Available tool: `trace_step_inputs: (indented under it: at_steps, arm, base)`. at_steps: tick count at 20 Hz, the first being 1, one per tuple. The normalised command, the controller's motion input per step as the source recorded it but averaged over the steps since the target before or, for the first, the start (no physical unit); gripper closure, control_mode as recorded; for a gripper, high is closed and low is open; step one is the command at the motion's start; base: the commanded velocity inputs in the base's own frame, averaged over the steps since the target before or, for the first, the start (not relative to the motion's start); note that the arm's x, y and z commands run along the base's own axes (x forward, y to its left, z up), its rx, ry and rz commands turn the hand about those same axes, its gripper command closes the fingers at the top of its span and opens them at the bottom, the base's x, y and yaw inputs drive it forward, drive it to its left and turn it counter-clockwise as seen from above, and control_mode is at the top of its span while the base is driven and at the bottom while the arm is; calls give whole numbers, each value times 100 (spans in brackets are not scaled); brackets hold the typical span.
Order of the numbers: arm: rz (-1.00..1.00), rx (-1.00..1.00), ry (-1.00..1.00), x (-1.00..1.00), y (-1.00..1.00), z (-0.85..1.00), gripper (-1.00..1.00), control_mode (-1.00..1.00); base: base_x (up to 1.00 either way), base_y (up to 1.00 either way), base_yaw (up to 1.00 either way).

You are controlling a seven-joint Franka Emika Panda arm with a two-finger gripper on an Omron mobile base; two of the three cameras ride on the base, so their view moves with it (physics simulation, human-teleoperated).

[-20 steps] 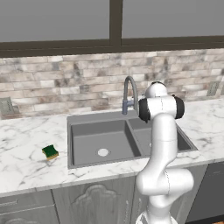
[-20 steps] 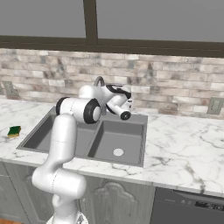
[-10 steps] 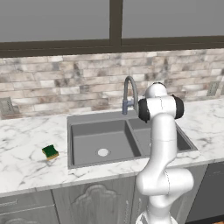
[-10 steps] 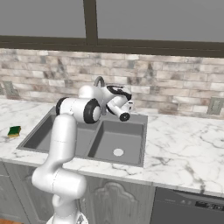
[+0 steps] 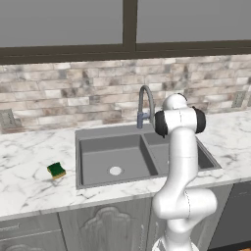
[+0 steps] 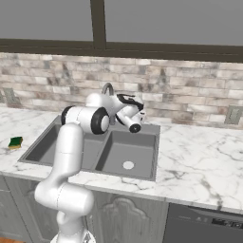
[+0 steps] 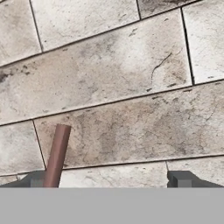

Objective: Soak the sponge with water for a few seconds and then drop it inside the sink.

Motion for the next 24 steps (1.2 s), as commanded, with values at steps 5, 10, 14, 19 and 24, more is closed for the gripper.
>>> trace_step_inputs:
  at_steps: [5,10,14,19,24]
  arm:
    - [-3,6,0,0,-77,-12,-100,-100]
    - [-3,8,-3,0,-82,-19,-100,-100]
    - [-2,8,-5,0,-76,-14,-100,-100]
    - [0,10,-2,0,-52,17,-100,-100]
    - [0,10,0,0,-39,57,-100,-100]
  base:
    - [0,0,0]
    - [0,0,0]
    - [0,0,0]
    - [0,0,0]
    - [0,0,0]
